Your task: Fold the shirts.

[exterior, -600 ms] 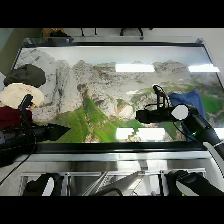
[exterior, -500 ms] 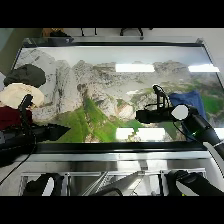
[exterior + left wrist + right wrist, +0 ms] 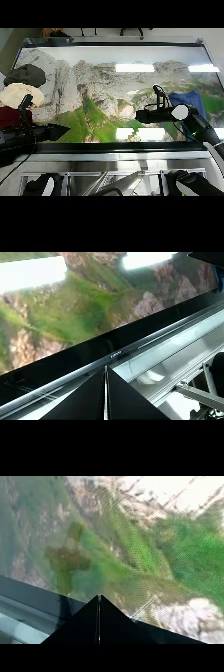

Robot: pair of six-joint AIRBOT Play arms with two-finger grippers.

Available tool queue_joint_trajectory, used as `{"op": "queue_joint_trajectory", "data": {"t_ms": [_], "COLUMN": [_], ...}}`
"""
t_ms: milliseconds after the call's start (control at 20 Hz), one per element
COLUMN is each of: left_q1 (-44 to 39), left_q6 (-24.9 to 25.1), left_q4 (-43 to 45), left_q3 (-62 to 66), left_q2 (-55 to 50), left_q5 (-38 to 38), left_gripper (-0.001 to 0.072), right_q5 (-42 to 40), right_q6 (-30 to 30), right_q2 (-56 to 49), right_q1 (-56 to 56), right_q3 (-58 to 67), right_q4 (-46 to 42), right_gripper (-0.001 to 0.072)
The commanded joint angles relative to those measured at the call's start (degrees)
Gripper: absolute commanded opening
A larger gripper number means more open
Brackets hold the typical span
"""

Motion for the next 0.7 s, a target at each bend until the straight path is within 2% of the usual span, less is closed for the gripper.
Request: {"op": "queue_joint_trajectory", "data": {"t_ms": [0,250,550,600,650], "left_q1": [0.0,0.0,0.3,1.5,3.1], "left_q6": [0.0,0.0,0.0,0.0,-0.2], "left_q4": [0.0,-0.1,0.1,0.1,0.1], "left_q3": [0.0,0.0,0.0,0.4,1.5], "left_q2": [0.0,0.0,-0.4,-1.5,-3.6], "left_q5": [0.0,1.1,11.3,12.9,14.5], "left_gripper": [0.0023,0.0023,0.0027,0.0213,0.0546], "right_q5": [0.0,0.0,-0.3,-1.1,-1.9], "right_q6": [0.0,0.0,0.2,0.2,0.2], "right_q2": [0.0,0.0,-0.6,-1.2,-1.9], "right_q1": [0.1,0.1,0.1,0.1,0.1], "right_q3": [0.0,0.0,0.0,0.0,0.0], "right_q4": [0.0,0.0,1.5,2.0,2.2], "right_gripper": [0.0018,0.0018,0.0018,0.0019,0.002]}}
